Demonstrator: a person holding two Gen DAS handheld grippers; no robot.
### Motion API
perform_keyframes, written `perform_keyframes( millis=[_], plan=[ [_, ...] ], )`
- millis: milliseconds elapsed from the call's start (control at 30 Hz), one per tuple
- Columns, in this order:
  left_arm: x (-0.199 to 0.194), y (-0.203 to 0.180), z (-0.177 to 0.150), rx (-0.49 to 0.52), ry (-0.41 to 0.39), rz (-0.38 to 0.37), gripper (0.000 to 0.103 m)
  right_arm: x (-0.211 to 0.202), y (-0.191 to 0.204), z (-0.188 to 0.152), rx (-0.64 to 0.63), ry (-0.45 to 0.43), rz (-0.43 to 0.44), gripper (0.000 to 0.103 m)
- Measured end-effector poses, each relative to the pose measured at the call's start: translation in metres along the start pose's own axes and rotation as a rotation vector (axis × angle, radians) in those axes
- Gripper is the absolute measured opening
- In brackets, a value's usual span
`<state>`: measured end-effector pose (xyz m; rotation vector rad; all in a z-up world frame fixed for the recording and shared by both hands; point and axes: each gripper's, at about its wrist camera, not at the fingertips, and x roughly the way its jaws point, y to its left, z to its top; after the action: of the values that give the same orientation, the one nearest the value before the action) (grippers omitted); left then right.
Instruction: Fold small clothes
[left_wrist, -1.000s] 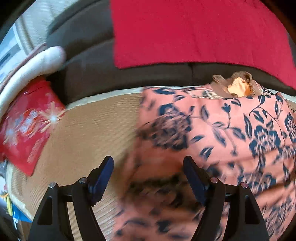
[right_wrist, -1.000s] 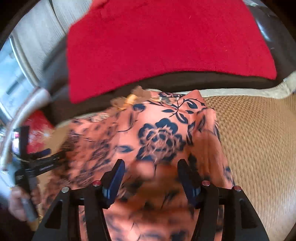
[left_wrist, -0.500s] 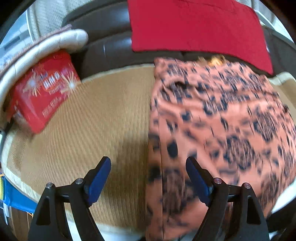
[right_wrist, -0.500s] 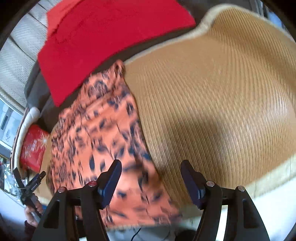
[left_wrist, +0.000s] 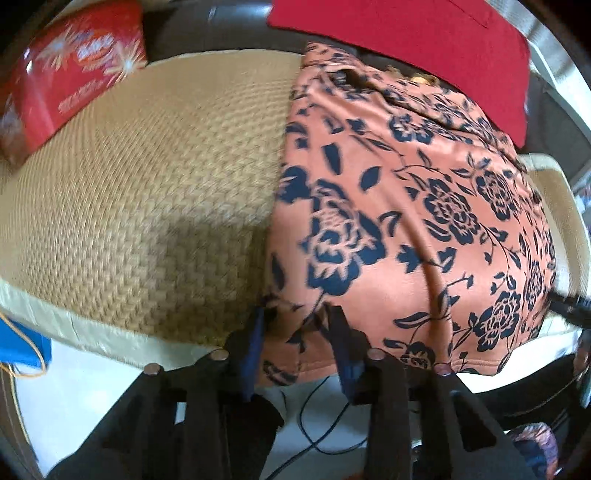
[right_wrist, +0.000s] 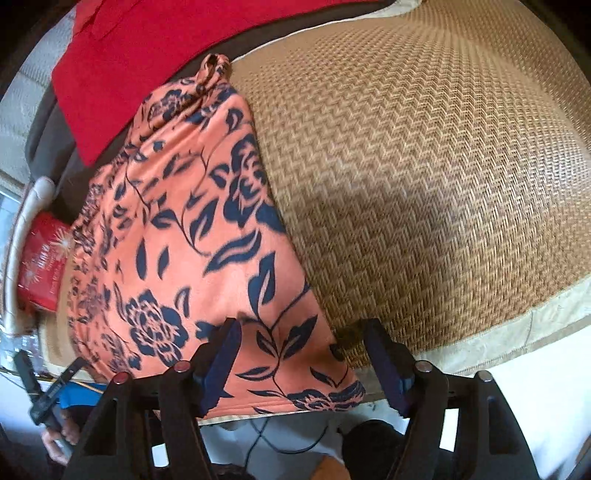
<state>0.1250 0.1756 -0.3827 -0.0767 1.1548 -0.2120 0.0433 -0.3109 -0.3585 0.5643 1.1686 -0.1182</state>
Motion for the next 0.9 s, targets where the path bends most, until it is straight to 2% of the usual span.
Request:
perform_keyframes(
  millis=[33,67,100,133,200,267,333,433,467,500,533,567,600,633,667,700,733,800,900],
  plan=[
    [-0.001,0.004,-0.001,-0.021,-0.001,-0.009,0.034,0.003,0.004,-0.004,-0.006,0.009,0.002,0.06],
    [-0.002,0.007,-0.003,-0.037,-0.005,-0.012,0.034,0.005,0.007,-0.01,-0.017,0.015,0.0,0.044],
    [-0.002,0.009,-0.004,-0.045,-0.008,-0.012,0.034,0.007,0.015,-0.015,-0.04,0.013,-0.021,0.036],
    [-0.003,0.011,-0.005,-0.052,-0.01,-0.011,0.034,0.008,0.023,-0.019,-0.073,0.003,-0.043,0.035],
    [-0.003,0.015,-0.007,-0.06,-0.005,0.0,0.04,0.008,0.035,-0.026,-0.113,-0.004,-0.043,0.026],
    [-0.002,0.015,-0.01,-0.059,0.003,0.011,0.058,0.008,0.044,-0.029,-0.134,-0.007,-0.037,0.026],
    [-0.002,0.012,-0.01,-0.043,-0.003,0.015,0.069,0.01,0.05,-0.03,-0.138,-0.006,-0.034,0.028],
    [0.001,0.001,-0.009,0.005,-0.011,0.013,0.07,0.019,0.063,-0.026,-0.135,0.012,-0.043,0.03],
    [0.004,-0.003,-0.009,0.027,-0.005,0.019,0.07,0.023,0.071,-0.021,-0.14,0.019,-0.054,0.035],
    [0.008,-0.008,-0.009,0.044,0.006,0.03,0.07,0.03,0.077,-0.018,-0.145,0.028,-0.061,0.054],
    [0.013,-0.01,-0.008,0.056,0.017,0.036,0.063,0.035,0.08,-0.019,-0.151,0.045,-0.062,0.066],
    [0.016,-0.014,-0.008,0.064,0.02,0.05,0.054,0.046,0.091,-0.019,-0.158,0.045,-0.059,0.069],
    [0.016,-0.016,-0.007,0.07,0.011,0.067,0.05,0.049,0.092,-0.02,-0.171,0.035,-0.057,0.067],
    [0.014,-0.018,-0.007,0.079,-0.006,0.066,0.031,0.051,0.097,-0.021,-0.191,0.024,-0.058,0.065],
    [0.013,-0.021,-0.006,0.087,-0.015,0.035,0.006,0.054,0.098,-0.026,-0.193,0.022,-0.055,0.05],
    [0.013,-0.023,-0.006,0.089,-0.012,0.01,0.007,0.054,0.1,-0.025,-0.194,0.024,-0.051,0.021],
    [0.012,-0.025,-0.006,0.099,-0.018,0.012,0.007,0.056,0.102,-0.025,-0.193,0.031,-0.051,0.013],
    [0.01,-0.03,-0.007,0.118,-0.027,0.013,0.007,0.054,0.091,-0.024,-0.17,0.037,-0.014,0.01],
    [0.001,-0.034,-0.004,0.117,-0.057,-0.063,0.007,0.044,0.094,-0.021,-0.162,0.019,0.086,0.01]
  ],
)
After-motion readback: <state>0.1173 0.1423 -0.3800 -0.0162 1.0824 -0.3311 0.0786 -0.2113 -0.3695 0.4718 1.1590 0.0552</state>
